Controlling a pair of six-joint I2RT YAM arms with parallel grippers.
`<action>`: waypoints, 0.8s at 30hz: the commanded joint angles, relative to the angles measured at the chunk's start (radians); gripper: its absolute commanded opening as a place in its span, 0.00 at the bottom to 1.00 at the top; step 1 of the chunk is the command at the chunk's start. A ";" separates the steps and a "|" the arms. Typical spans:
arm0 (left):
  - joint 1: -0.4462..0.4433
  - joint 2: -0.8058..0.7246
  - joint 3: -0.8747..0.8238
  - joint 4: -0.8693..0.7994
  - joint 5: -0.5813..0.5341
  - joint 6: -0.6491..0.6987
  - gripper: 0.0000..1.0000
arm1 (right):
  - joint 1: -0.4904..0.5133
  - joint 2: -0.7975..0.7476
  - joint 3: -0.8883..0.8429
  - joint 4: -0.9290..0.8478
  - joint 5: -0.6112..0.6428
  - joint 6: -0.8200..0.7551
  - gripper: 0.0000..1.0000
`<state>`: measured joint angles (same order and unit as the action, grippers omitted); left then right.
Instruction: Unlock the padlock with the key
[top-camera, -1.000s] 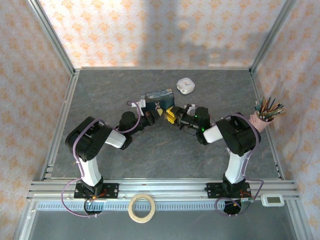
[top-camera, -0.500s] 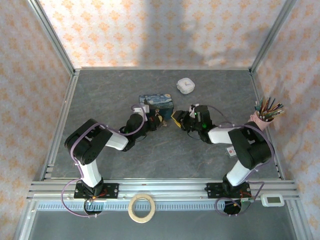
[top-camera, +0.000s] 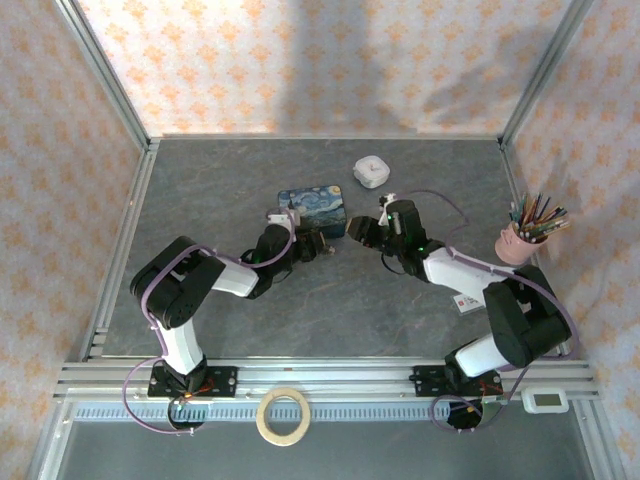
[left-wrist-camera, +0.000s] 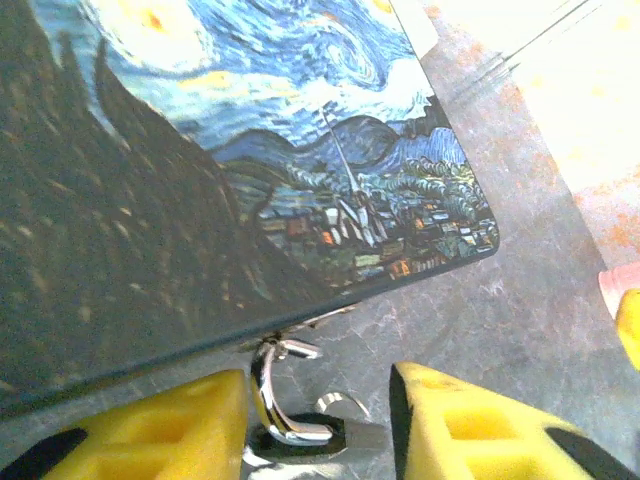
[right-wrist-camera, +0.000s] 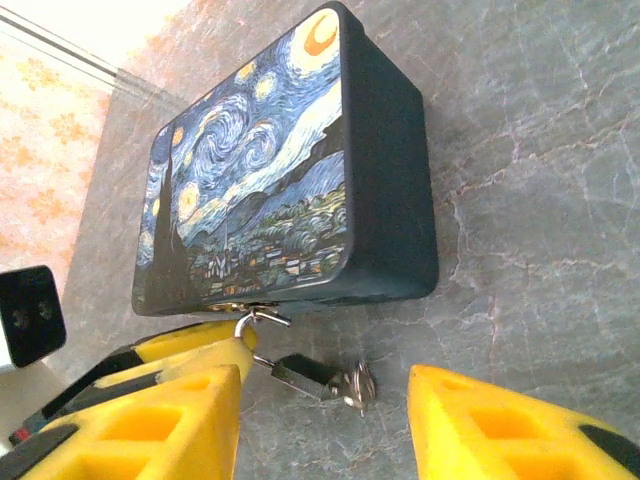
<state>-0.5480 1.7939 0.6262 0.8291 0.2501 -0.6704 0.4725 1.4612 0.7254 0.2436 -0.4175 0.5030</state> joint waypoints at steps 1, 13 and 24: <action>0.027 -0.056 -0.013 0.031 0.000 -0.031 0.45 | 0.017 -0.018 0.036 -0.067 0.042 -0.095 0.48; 0.168 -0.229 -0.148 0.108 -0.031 -0.253 0.48 | 0.214 0.099 0.246 -0.329 0.217 -0.399 0.50; 0.223 -0.314 -0.190 0.120 -0.064 -0.311 0.48 | 0.243 0.273 0.336 -0.369 0.304 -0.209 0.64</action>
<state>-0.3264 1.5005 0.4438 0.9318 0.2161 -0.9688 0.7105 1.7252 1.0592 -0.1127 -0.1730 0.1886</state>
